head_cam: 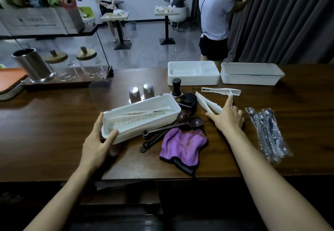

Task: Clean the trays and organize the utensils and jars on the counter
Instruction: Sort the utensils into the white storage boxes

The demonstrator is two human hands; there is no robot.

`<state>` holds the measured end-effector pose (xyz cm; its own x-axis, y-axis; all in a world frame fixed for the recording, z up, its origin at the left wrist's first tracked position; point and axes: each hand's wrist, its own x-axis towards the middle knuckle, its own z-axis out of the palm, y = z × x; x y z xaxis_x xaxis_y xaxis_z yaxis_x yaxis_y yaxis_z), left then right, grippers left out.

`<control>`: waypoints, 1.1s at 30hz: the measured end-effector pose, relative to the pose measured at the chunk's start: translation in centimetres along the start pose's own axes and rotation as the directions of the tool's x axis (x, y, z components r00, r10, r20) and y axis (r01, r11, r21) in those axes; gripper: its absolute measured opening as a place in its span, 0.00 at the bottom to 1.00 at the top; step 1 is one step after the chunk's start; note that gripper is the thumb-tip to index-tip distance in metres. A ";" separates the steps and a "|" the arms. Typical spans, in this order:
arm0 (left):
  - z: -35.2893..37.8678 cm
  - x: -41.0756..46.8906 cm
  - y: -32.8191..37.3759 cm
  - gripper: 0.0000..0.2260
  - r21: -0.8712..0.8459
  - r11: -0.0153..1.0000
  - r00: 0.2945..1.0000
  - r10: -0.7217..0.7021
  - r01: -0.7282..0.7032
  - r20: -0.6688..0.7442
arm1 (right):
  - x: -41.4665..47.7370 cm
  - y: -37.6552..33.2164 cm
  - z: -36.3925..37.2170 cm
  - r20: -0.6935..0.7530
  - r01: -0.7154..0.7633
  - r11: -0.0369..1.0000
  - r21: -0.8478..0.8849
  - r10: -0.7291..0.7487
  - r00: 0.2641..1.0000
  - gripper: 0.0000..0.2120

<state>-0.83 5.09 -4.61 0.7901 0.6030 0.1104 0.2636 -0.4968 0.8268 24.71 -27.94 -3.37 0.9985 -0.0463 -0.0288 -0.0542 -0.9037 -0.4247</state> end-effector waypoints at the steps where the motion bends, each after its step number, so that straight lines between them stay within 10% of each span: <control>1: 0.0 0.0 0.0 0.39 0.006 1.000 1.000 -0.001 0.001 0.000 | -0.1 0.3 -0.1 -0.015 0.013 1.000 0.003 -0.013 1.000 0.57; 19: 0.1 0.2 -0.7 0.33 -0.004 1.000 1.000 0.014 -0.014 -0.016 | -3.6 -2.2 -5.9 -0.082 0.363 0.832 0.419 -0.364 0.928 0.29; 33: -0.1 0.5 -0.7 0.38 -0.040 0.999 1.000 0.020 -0.021 -0.018 | -8.0 -17.5 -0.4 0.110 0.657 0.574 0.489 -0.787 0.606 0.16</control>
<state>-0.66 5.84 -5.07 0.7854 0.6038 0.1366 0.2248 -0.4838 0.8458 17.66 -11.93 4.61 0.6475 0.7303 0.2174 0.6215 -0.3410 -0.7053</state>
